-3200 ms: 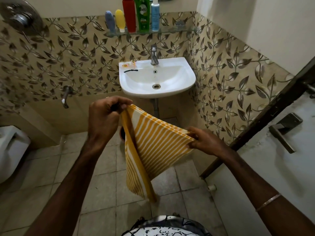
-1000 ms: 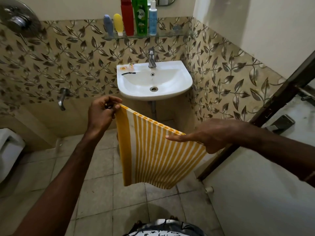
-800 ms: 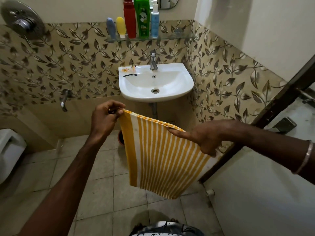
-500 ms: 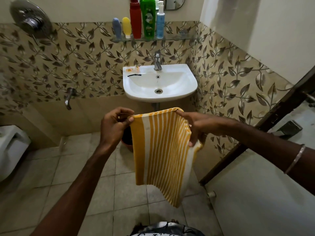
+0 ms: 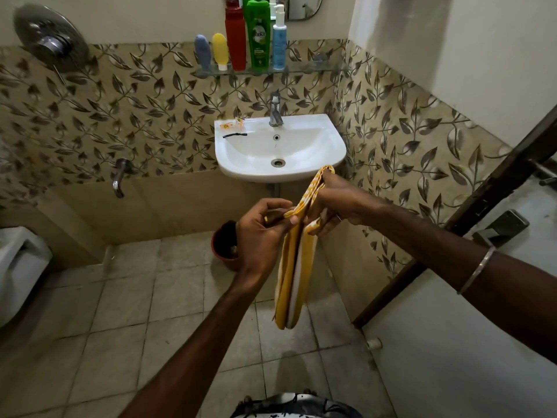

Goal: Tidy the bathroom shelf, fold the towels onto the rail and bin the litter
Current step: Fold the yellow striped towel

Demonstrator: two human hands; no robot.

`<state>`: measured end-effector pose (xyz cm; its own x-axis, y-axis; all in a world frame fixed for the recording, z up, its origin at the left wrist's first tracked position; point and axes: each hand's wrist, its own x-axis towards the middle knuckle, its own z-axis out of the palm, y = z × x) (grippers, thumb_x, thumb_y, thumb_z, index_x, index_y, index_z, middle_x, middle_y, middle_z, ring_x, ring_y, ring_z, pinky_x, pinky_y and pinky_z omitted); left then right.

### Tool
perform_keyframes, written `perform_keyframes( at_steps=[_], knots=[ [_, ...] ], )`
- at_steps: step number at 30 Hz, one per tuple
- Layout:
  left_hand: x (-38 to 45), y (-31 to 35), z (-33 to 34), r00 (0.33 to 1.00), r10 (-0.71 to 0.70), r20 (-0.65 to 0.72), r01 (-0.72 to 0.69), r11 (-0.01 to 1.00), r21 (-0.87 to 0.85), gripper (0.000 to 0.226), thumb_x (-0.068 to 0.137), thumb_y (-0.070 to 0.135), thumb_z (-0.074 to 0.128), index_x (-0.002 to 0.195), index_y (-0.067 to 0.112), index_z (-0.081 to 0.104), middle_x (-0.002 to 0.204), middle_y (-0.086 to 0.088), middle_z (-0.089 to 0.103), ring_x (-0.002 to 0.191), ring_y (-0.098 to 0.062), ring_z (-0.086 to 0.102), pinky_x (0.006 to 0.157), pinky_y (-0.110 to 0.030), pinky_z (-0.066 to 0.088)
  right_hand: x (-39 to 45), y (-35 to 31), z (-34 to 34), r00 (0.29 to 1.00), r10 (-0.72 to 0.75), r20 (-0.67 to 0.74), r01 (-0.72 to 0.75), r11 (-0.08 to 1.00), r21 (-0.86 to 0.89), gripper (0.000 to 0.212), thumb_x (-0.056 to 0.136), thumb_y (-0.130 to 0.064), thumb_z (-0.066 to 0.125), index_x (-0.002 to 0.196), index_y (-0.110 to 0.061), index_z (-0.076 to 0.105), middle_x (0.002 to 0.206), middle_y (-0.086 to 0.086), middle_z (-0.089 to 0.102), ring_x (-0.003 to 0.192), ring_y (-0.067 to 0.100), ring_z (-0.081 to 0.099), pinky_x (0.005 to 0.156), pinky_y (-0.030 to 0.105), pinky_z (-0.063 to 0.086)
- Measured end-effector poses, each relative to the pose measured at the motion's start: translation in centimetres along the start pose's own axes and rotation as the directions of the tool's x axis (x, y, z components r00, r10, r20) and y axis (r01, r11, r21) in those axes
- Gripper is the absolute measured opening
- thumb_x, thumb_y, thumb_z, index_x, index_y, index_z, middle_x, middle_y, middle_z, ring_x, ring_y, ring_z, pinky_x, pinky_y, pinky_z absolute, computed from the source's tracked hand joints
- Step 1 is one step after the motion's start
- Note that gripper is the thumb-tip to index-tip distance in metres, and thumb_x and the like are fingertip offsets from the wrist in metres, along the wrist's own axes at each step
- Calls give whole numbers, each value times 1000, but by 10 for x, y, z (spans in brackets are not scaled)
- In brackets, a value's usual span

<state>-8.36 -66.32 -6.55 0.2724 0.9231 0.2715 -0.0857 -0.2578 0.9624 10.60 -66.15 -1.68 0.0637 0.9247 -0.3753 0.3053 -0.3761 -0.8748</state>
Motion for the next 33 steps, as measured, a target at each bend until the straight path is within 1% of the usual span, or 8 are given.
perform_keyframes(
  at_steps=[5,10,16,22,25,28,31,33],
  knots=[
    [-4,1,13,997,80,-23,-77,991,109,27,79,3,79,98,21,71,92,12,75,88,-1,72,74,-21,59,3,-4,0,998,13,-68,-10,999,33,26,78,11,62,96,0,46,71,17,75,66,41,74,55,40,60],
    [-7,-3,19,979,200,-40,-187,956,226,21,82,2,77,101,13,74,93,5,76,89,-1,72,75,-32,62,-1,-5,-1,999,34,-43,-31,997,73,10,80,13,58,90,14,54,77,31,72,71,42,75,60,42,61],
    [-11,-4,23,944,326,49,-321,877,357,41,77,14,85,115,8,69,100,-3,76,92,-10,72,79,-26,61,-3,-5,-5,995,42,-86,-27,986,167,11,79,12,58,90,10,57,73,26,70,66,41,74,59,41,61],
    [0,6,23,928,373,-12,-345,870,351,39,79,-15,70,115,2,67,103,-7,75,97,-14,73,79,-32,61,-7,-2,-13,998,62,16,-64,960,273,22,83,1,51,102,8,61,93,27,75,84,39,76,66,41,62],
    [4,13,20,952,304,-23,-285,916,282,34,82,-12,68,112,5,65,100,1,72,97,-5,70,80,-21,58,-12,6,-19,988,-22,-153,6,995,-101,23,92,-12,60,115,-11,59,98,15,76,83,31,75,64,44,64],
    [9,19,13,976,217,-20,-209,956,208,36,84,-9,68,109,16,62,98,11,69,97,2,66,79,-16,55,-12,18,-25,884,-305,-355,-24,728,-685,51,85,-28,77,131,-21,54,130,13,57,103,27,64,77,41,58],
    [15,21,0,988,155,20,-157,978,141,37,86,-10,64,107,21,58,103,6,67,101,-7,66,83,-24,56,-16,20,-37,809,-483,-335,146,717,-681,43,73,-26,88,107,-12,66,146,13,50,127,28,54,99,46,52],
    [21,22,-11,992,121,37,-124,987,98,36,89,-10,61,107,21,58,106,1,66,103,-11,66,84,-25,56,-17,19,-49,823,-482,-300,290,812,-507,36,69,-17,89,95,-9,67,126,12,66,117,27,64,94,44,56]
  ],
)
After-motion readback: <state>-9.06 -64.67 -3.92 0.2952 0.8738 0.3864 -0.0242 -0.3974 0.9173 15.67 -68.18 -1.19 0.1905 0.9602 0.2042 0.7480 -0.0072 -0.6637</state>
